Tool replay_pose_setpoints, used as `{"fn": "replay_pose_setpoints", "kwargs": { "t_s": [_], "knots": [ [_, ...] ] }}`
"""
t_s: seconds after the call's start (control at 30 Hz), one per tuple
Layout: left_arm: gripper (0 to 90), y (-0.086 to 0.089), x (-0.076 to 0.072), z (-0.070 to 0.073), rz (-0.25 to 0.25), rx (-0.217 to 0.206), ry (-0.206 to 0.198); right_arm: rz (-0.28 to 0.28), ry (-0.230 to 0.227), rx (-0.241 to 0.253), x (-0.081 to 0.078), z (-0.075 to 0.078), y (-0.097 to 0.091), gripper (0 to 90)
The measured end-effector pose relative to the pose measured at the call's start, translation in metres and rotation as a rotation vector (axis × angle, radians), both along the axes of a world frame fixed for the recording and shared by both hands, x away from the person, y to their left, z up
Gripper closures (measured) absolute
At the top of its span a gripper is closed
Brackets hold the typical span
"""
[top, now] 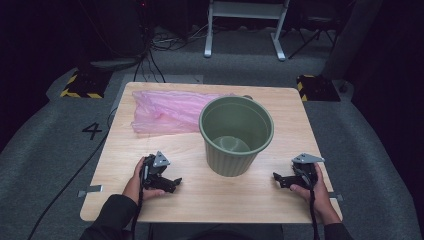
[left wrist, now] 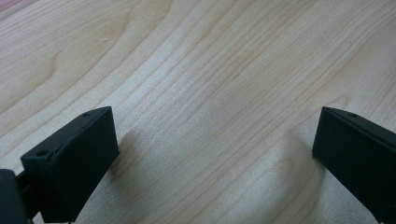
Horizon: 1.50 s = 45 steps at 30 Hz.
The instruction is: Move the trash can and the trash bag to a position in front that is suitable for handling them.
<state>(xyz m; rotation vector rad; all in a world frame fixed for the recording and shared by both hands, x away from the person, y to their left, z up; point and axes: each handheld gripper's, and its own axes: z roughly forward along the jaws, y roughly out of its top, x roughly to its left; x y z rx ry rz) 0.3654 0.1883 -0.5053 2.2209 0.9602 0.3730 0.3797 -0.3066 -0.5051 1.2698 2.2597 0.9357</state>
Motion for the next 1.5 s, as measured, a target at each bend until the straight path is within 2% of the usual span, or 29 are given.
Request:
{"fn": "replay_pose_setpoints", "kwargs": {
  "t_s": [0.3,0.4,0.47,0.53,0.57,0.6,0.77,0.8,0.83,0.9,1.0,1.13,1.3,1.33,1.5],
  "knots": [
    [0.3,-0.004,0.0,0.0,-0.011,0.001,0.0,-0.002,0.0,-0.001,0.0,0.0,0.0,0.4],
    [1.7,-0.013,0.001,0.001,-0.049,0.001,0.002,-0.002,0.0,-0.001,0.0,0.0,0.0,0.4],
    [5.8,-0.018,0.001,0.003,-0.078,0.004,0.002,-0.002,0.0,-0.001,0.0,0.0,0.0,0.4],
    [16.7,-0.022,0.002,0.006,-0.097,-0.001,-0.003,-0.002,0.0,-0.001,0.0,0.0,0.0,0.4],
    [18.5,-0.022,0.002,0.006,-0.097,-0.001,-0.003,-0.002,0.0,-0.001,0.0,0.0,0.0,0.4],
    [15.2,-0.027,0.005,0.006,-0.104,0.016,-0.004,-0.001,-0.001,-0.001,0.0,0.0,0.0,0.4],
    [16.1,-0.037,0.013,0.009,-0.118,0.022,-0.009,0.005,-0.001,-0.001,-0.001,0.0,-0.001,0.4],
    [16.1,-0.039,0.015,0.011,-0.122,0.012,-0.013,0.006,-0.002,-0.002,-0.002,0.0,-0.001,0.4],
    [16.0,-0.046,0.018,0.015,-0.139,-0.018,-0.018,0.006,-0.001,-0.002,-0.002,0.0,-0.001,0.4],
    [16.1,-0.05,0.019,0.018,-0.146,-0.02,-0.022,0.006,-0.001,-0.002,-0.002,0.0,-0.001,0.4],
    [16.1,-0.065,0.025,0.025,-0.175,-0.045,-0.034,0.007,-0.002,-0.002,-0.002,0.0,-0.001,0.4],
    [16.2,-0.075,0.03,0.029,-0.195,-0.05,-0.047,0.011,0.0,-0.001,-0.002,0.0,-0.002,0.4],
    [16.1,-0.083,0.033,0.029,-0.215,-0.057,-0.038,0.017,0.0,-0.001,-0.003,0.0,-0.002,0.4],
    [16.0,-0.088,0.034,0.028,-0.226,-0.042,-0.045,0.017,0.0,-0.001,-0.003,0.0,-0.002,0.4],
    [15.9,-0.095,0.037,0.028,-0.239,-0.039,-0.047,0.02,0.001,-0.001,-0.003,0.0,-0.002,0.4]
  ]
}}
